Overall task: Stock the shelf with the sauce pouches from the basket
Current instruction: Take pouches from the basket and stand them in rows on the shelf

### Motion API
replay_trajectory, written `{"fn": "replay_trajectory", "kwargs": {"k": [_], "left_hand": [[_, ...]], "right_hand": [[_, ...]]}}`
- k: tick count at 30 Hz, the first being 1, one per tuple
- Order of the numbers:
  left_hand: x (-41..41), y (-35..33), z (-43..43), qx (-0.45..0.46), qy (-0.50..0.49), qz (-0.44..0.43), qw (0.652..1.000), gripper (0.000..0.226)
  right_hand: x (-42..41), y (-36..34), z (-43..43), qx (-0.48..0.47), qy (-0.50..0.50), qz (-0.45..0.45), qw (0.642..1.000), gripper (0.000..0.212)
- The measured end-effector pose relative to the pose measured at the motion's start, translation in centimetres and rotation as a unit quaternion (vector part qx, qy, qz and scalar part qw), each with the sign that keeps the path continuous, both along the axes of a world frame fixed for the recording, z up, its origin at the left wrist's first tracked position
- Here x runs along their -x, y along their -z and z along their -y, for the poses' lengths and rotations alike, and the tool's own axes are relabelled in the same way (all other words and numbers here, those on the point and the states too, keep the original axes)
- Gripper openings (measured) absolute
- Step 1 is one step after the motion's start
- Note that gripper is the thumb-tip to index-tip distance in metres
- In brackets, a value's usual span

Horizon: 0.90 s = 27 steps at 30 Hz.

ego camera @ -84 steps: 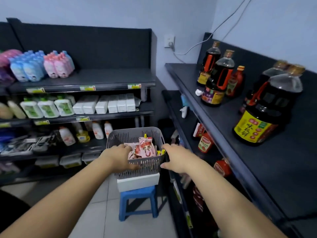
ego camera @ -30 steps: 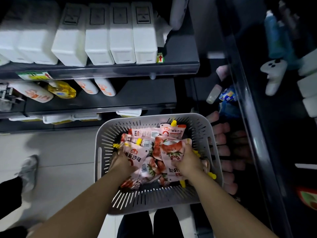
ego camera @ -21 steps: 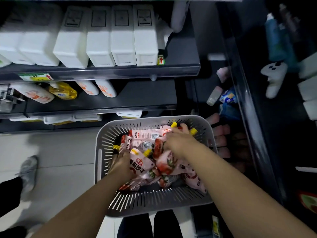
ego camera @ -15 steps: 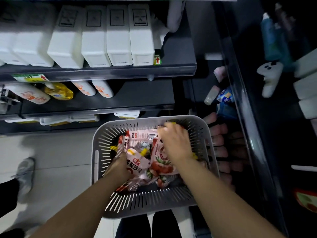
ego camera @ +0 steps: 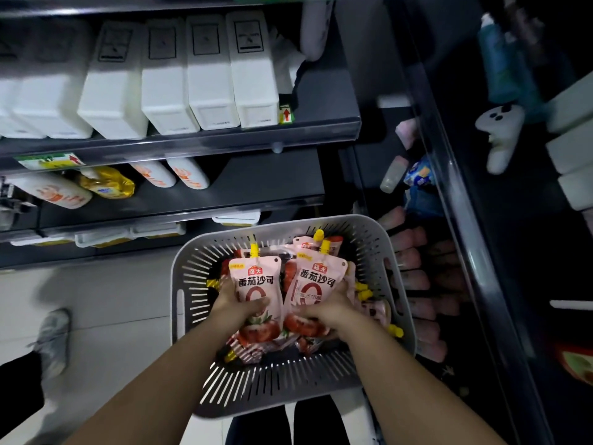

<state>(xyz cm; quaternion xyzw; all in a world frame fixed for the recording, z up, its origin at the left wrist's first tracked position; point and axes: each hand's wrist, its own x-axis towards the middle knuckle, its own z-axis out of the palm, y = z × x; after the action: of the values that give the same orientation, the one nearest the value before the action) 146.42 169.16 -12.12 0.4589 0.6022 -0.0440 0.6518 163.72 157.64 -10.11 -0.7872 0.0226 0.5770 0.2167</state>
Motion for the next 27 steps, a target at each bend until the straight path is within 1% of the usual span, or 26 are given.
{"fn": "replay_trajectory", "kwargs": {"k": [1, 3, 4, 7, 9, 11, 13, 16, 18, 20, 23, 27], "left_hand": [[0.0, -0.1, 0.1, 0.007, 0.006, 0.005, 1.0, 0.063], [-0.1, -0.4, 0.1, 0.033, 0.002, 0.014, 0.999, 0.08], [-0.2, -0.5, 0.0, 0.048, -0.004, 0.02, 0.999, 0.085], [-0.3, -1.0, -0.5, 0.096, -0.018, 0.039, 0.994, 0.074], [-0.2, -1.4, -0.7, 0.105, -0.013, 0.045, 0.993, 0.069], [-0.1, -1.9, -0.7, 0.101, -0.019, 0.059, 0.993, 0.064], [0.1, -2.9, -0.8, 0.099, -0.025, 0.08, 0.992, 0.06], [0.9, -4.5, -1.3, 0.117, 0.004, 0.101, 0.988, 0.06], [1.3, -5.7, -1.5, 0.133, 0.027, 0.123, 0.983, 0.059], [0.9, -7.2, -1.6, 0.135, 0.038, 0.152, 0.978, 0.056], [-1.0, -10.1, -1.6, 0.119, 0.052, 0.189, 0.973, 0.053], [-5.3, -15.0, -1.1, 0.093, 0.106, 0.233, 0.962, 0.046]], "right_hand": [[0.1, 0.2, 0.1, -0.004, -0.004, 0.021, 1.0, 0.106], [0.2, 0.4, 0.4, -0.013, 0.013, 0.053, 0.998, 0.089], [0.3, 0.4, 0.7, -0.023, 0.036, 0.053, 0.998, 0.08], [0.6, 0.7, 1.8, -0.054, 0.132, 0.024, 0.989, 0.059], [0.6, 0.1, 2.1, -0.063, 0.147, 0.013, 0.987, 0.052], [0.4, -0.7, 2.3, -0.063, 0.101, -0.001, 0.993, 0.053], [0.3, -1.8, 2.7, -0.086, 0.049, -0.016, 0.995, 0.057], [0.1, -3.5, 3.6, -0.154, 0.039, -0.043, 0.986, 0.055], [0.0, -4.8, 4.3, -0.19, 0.05, -0.041, 0.98, 0.057], [-0.2, -6.2, 5.0, -0.22, 0.071, -0.022, 0.973, 0.053], [-0.4, -8.3, 6.3, -0.248, 0.121, 0.015, 0.961, 0.045], [-0.8, -12.1, 8.9, -0.292, 0.205, 0.062, 0.932, 0.044]]}}
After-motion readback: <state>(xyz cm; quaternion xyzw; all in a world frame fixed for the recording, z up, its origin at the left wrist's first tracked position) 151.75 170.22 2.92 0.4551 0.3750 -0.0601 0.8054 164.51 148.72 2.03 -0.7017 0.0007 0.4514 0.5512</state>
